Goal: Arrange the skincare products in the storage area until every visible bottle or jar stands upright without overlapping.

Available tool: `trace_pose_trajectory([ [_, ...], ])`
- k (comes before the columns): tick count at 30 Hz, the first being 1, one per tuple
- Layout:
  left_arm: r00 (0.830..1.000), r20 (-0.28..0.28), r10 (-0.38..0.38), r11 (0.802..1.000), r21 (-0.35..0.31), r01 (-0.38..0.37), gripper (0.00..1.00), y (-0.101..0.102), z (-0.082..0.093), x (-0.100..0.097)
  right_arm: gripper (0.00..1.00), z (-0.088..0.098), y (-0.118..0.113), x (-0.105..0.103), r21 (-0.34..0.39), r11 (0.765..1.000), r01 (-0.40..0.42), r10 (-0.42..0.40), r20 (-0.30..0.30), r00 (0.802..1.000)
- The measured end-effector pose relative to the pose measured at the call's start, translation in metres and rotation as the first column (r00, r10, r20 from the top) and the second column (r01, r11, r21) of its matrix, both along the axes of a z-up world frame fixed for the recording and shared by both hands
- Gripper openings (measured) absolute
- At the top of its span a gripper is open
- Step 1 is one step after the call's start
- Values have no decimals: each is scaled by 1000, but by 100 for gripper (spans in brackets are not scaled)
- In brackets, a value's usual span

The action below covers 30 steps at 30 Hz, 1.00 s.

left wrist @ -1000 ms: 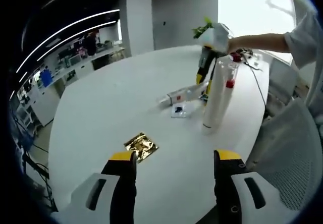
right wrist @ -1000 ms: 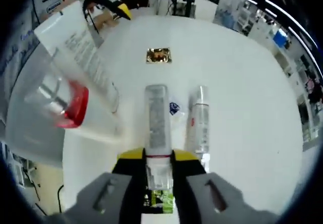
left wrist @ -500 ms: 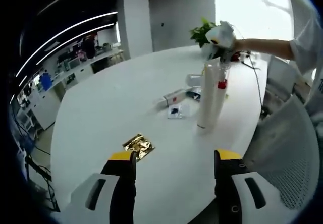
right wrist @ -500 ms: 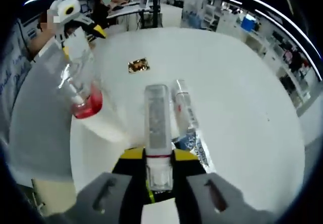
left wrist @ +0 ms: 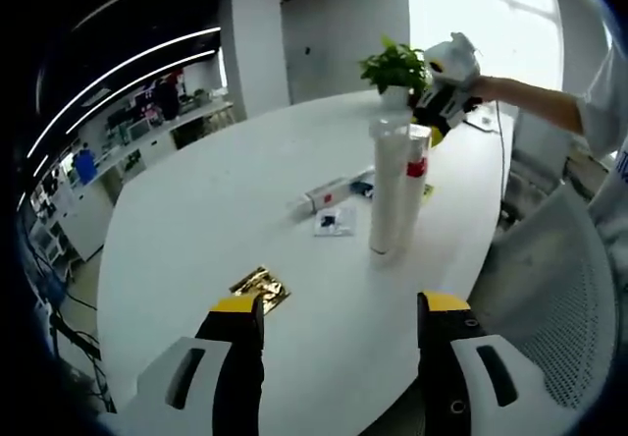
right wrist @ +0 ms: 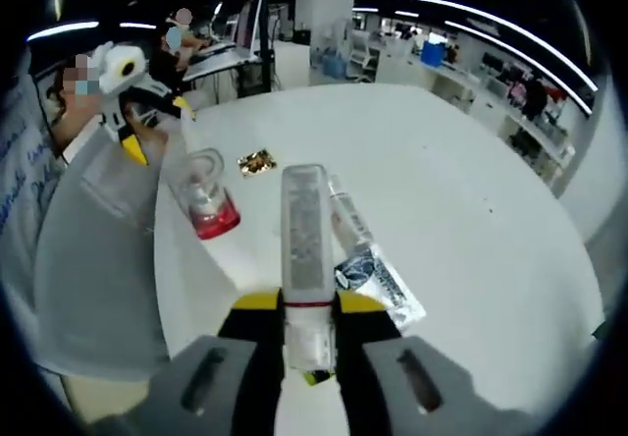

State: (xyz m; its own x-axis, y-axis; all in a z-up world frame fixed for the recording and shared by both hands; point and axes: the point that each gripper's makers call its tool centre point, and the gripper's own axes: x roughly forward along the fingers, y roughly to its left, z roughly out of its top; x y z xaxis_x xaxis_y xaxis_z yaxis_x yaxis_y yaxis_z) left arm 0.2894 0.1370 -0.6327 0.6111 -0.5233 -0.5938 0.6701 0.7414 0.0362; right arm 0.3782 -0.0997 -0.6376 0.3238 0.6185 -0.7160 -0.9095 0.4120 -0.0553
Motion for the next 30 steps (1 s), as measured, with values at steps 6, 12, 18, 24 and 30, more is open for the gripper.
trace_pose_trajectory([
  [6,1000,5,-17,1000,7,16,60,-5,2,-3,18,2,-8,-10,22,998,53,-54,19,998],
  [12,1000,11,-26,1000,9,26,60,-7,3,-6,18,11,-12,-30,68,992,111,-114,40,993],
  [18,999,13,-38,999,11,38,60,-11,3,-9,18,21,-16,-50,99,986,134,-139,51,989],
  [24,998,19,-58,998,12,58,60,-17,5,-12,18,30,-16,-65,113,984,135,-142,62,988],
  [30,997,23,-69,997,16,69,60,-20,5,-15,18,33,-6,-82,131,985,108,-117,60,991],
])
